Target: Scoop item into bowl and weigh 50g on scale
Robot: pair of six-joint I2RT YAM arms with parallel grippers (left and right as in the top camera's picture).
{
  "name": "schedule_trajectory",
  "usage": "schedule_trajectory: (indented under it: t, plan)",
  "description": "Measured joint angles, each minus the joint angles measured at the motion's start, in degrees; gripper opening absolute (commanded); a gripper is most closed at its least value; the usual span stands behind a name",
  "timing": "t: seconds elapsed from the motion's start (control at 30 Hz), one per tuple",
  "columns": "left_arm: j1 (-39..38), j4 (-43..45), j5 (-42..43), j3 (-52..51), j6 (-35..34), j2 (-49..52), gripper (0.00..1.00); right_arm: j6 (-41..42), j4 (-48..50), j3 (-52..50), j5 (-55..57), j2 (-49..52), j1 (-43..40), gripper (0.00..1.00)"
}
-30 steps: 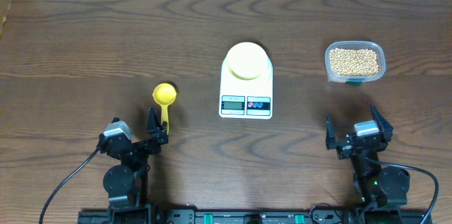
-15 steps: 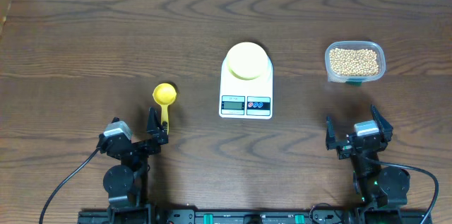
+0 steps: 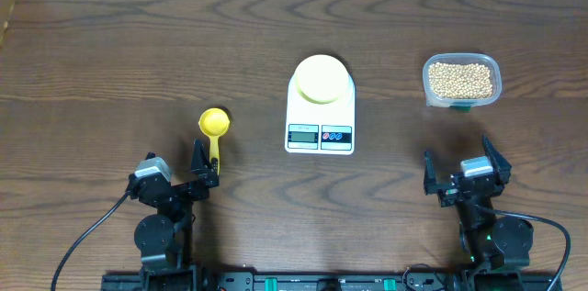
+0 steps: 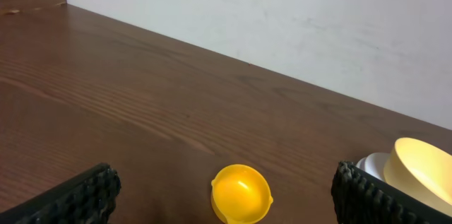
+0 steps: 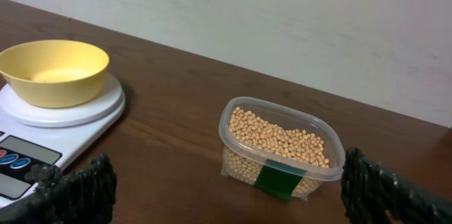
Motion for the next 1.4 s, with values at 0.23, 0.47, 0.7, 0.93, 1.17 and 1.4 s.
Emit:
schedule_trajectory:
  t: [0.23,0.47,0.7,0.93,1.17,1.4]
  plan:
    - [0.0,0.0,0.0,0.0,0.0,0.0,0.98,0.0,0.0,0.0,0.0,0.0,0.0,0.99]
    - [0.0,-0.02,0.0,0.0,0.0,0.0,0.97,0.0,0.0,0.0,0.0,0.0,0.0,0.99]
    - [0.0,-4.94,-0.02,2.16,-3.34,0.02,0.98,0.0,-0.02,0.0,0.0,-0.02,0.0,0.99]
    - [0.0,-12.46,-0.07,4.83,-4.96,0.07,0.98,0.0,-0.02,0.0,0.0,0.0,0.0,0.99]
    - [0.0,-16.13,-0.22,8.41,-5.4,0.13,0.98,0.0,-0.02,0.0,0.0,0.0,0.0,0.99]
    - [0.0,-17.81,-0.22,14.36,-5.77,4.98,0.98,0.0,-0.02,0.0,0.0,0.0,0.0,0.99]
